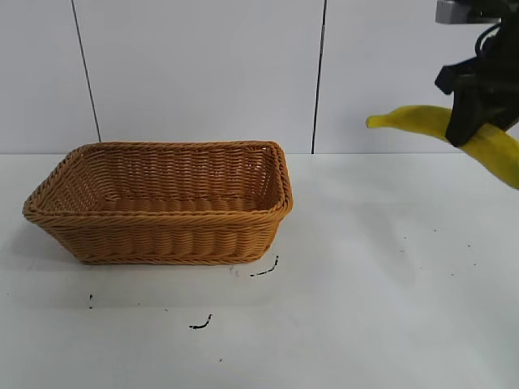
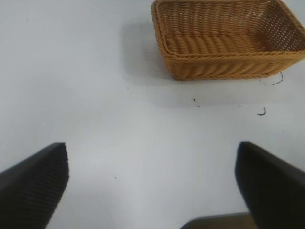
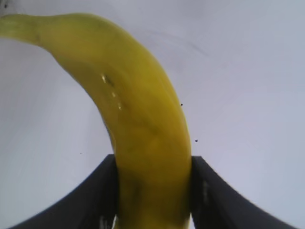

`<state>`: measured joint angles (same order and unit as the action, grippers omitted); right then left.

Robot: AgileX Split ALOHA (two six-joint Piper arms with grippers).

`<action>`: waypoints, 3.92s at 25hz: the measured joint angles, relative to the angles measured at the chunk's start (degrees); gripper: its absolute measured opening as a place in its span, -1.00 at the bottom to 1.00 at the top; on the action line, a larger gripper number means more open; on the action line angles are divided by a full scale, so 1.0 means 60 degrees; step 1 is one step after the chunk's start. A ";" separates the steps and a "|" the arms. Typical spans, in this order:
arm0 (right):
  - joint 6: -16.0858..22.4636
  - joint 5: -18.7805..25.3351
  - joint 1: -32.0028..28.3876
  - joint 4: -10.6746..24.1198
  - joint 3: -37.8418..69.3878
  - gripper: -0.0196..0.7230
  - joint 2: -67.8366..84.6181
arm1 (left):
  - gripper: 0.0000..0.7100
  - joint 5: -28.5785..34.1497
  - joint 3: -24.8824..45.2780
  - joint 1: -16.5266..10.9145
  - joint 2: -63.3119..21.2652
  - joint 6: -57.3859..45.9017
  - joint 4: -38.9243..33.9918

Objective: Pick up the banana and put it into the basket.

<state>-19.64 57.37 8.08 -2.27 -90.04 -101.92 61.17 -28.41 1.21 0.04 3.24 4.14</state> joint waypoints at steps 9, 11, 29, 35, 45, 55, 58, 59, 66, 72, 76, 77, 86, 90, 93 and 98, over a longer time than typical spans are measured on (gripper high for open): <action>-0.0581 -0.0040 0.1744 0.0532 -0.2318 -0.13 -0.1389 | 0.94 0.0000 0.0000 0.0000 0.0000 0.0000 0.0000; -0.0879 0.0145 0.2213 0.0532 -0.2950 -0.13 -0.1806 | 0.94 0.0000 0.0000 0.0000 0.0000 0.0000 0.0000; -0.4318 -0.1712 0.4413 0.0533 -0.5787 -0.13 -0.5429 | 0.94 0.0000 0.0000 0.0000 0.0000 0.0000 0.0000; -0.4423 -0.2333 0.4413 -0.0018 -0.5787 -0.13 -0.6216 | 0.94 0.0000 0.0000 0.0000 0.0000 0.0000 0.0000; -0.4427 -0.2655 0.4413 -0.0374 -0.5787 -0.13 -0.6806 | 0.94 0.0000 0.0000 0.0000 0.0000 0.0000 0.0000; -0.3536 -0.2635 0.4413 -0.0476 -0.5787 0.87 -0.6668 | 0.94 0.0000 0.0000 0.0000 0.0000 0.0000 0.0000; -0.2385 -0.2604 0.4413 -0.0358 -0.5787 0.91 -0.6277 | 0.94 0.0000 0.0000 0.0000 0.0000 0.0000 0.0000; -0.1936 -0.2581 0.4413 -0.0334 -0.5787 0.92 -0.6063 | 0.94 0.0000 0.0000 0.0000 0.0000 0.0000 0.0000; 0.0446 -0.1439 0.4381 -0.0320 -0.5787 0.92 -0.4512 | 0.94 0.0000 0.0000 0.0000 0.0000 0.0000 0.0000; 0.1746 -0.0562 0.3588 -0.0251 -0.5806 0.92 -0.4059 | 0.94 0.0000 0.0000 0.0000 0.0000 0.0000 0.0000; 0.2481 0.0193 0.2530 -0.0182 -0.5806 0.92 -0.4059 | 0.94 0.0000 0.0000 0.0000 0.0000 0.0000 0.0000; 0.2540 0.0356 0.2277 -0.0127 -0.5806 0.92 -0.4059 | 0.94 0.0000 0.0000 0.0000 0.0000 0.0000 0.0000; 0.2580 0.1562 -0.0463 -0.0014 -0.5806 0.92 -0.4059 | 0.94 0.0000 0.0000 0.0000 0.0000 0.0000 0.0000; 0.2602 0.2003 -0.1146 -0.0058 -0.5806 0.92 -0.4059 | 0.94 0.0000 0.0000 0.0000 0.0000 0.0000 0.0000; 0.2799 0.2042 -0.1331 -0.0081 -0.5806 0.92 -0.4051 | 0.94 0.0000 0.0000 0.0000 0.0000 0.0000 0.0000; 0.2994 0.2042 -0.1360 -0.0110 -0.5152 0.92 -0.3554 | 0.94 0.0000 0.0000 0.0000 0.0000 0.0000 0.0000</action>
<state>-1.68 69.62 -0.08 -2.93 -120.95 -123.24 61.17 -28.41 1.21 0.04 3.24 4.14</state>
